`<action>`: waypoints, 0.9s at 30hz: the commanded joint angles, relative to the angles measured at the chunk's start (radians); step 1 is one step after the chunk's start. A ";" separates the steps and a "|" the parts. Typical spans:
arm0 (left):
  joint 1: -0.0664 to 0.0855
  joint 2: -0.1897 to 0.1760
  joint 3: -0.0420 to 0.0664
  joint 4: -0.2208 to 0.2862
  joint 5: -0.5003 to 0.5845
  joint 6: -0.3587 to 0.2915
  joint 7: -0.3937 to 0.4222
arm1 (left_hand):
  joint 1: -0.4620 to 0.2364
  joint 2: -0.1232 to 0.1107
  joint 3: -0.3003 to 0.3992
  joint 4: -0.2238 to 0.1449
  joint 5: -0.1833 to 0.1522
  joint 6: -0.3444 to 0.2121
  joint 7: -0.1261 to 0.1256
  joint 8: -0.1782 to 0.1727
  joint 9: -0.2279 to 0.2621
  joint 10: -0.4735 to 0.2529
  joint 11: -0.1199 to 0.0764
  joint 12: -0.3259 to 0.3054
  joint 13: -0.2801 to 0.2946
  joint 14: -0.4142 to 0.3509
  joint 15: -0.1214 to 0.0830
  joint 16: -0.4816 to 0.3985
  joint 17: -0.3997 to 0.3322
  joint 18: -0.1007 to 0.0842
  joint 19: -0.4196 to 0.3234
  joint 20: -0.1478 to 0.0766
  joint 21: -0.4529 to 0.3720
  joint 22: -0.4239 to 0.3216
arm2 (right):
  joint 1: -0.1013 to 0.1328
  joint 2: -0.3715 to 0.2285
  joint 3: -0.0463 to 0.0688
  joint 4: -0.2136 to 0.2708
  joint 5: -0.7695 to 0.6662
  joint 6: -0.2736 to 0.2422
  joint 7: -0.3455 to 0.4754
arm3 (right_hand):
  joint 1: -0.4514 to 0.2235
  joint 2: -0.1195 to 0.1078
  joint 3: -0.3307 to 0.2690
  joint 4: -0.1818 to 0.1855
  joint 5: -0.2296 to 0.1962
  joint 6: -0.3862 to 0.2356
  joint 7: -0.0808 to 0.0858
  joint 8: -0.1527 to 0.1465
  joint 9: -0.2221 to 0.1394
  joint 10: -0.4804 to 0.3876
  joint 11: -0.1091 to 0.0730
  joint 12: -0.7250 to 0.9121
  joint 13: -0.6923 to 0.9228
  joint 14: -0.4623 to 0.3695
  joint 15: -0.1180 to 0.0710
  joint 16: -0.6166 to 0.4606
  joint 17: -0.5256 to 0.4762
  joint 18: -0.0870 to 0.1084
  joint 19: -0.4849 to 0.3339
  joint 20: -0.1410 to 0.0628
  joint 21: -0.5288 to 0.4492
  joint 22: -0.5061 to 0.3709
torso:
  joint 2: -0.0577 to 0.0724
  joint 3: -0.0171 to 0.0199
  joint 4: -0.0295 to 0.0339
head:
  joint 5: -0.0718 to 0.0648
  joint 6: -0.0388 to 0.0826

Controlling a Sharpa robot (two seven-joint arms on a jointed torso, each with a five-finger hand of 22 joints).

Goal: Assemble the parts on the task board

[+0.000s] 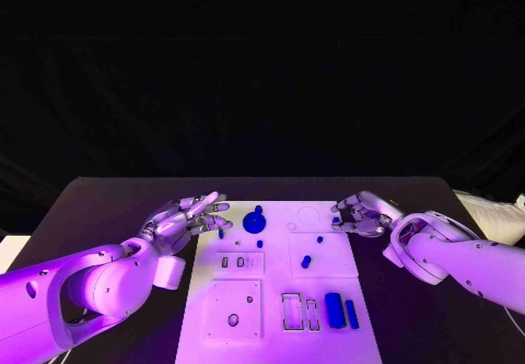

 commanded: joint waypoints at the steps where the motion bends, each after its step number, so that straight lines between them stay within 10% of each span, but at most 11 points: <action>1: 0.001 0.002 0.001 0.001 0.002 0.010 0.007 | 0.007 0.006 -0.002 -0.006 0.002 -0.005 0.002 -0.007 0.000 -0.003 -0.002 -0.003 0.000 -0.009 0.000 -0.003 0.002 0.002 -0.004 -0.001 -0.004 -0.001 | -0.002 0.005 0.000 -0.005 -0.010 0.009 0.010 | 0.005 0.015 -0.002 -0.006 0.005 0.016 0.001 0.009 0.003 0.004 -0.004 0.005 0.083 0.086 0.002 0.004 0.178 -0.008 0.029 0.006 0.003 0.132 | 0.000 -0.0001 0.0000 | 0.000 -0.003; 27: 0.001 0.002 0.001 0.001 0.002 0.009 0.006 | 0.007 0.006 -0.002 -0.006 0.002 -0.005 0.002 -0.007 0.000 -0.003 -0.002 -0.003 0.000 -0.009 0.000 -0.003 0.002 0.002 -0.004 -0.001 -0.004 -0.001 | -0.005 0.010 0.000 -0.012 -0.027 0.025 0.004 | 0.006 0.023 -0.003 -0.012 0.004 0.046 -0.006 0.018 0.009 0.009 -0.010 0.014 0.090 0.087 -0.002 0.006 0.184 -0.008 0.031 0.003 0.005 0.135 | -0.001 0.0001 -0.0013 | 0.000 -0.010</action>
